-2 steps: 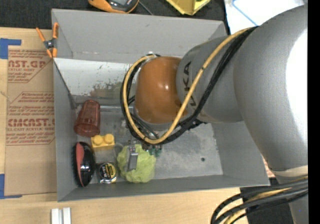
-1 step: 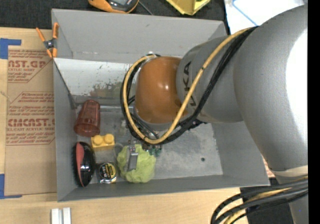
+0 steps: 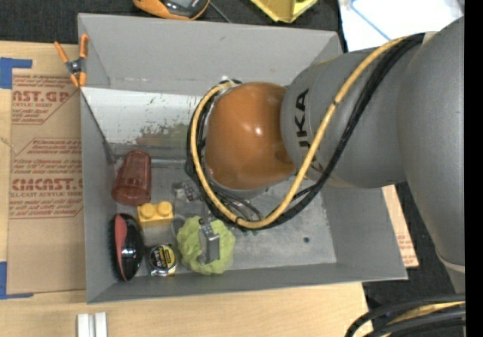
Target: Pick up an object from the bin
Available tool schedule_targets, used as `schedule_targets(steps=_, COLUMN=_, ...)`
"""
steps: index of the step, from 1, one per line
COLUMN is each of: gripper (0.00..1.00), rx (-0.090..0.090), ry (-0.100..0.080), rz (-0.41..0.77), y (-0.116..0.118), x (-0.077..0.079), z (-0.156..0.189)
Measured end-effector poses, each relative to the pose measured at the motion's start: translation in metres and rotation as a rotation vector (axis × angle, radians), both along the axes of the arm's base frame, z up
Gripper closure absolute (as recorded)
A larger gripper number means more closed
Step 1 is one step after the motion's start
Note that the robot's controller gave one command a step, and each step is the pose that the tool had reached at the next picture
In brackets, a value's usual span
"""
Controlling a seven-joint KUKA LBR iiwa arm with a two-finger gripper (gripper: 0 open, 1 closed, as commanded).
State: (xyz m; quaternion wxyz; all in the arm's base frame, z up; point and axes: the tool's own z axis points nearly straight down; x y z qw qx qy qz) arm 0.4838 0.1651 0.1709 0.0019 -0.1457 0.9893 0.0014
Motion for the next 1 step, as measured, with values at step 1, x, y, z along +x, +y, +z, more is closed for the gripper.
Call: schedule_targets(steps=1, gripper=0.0, rx=-0.003, ry=0.006, rz=-0.115, y=-0.0505, x=0.0082, z=-0.0932)
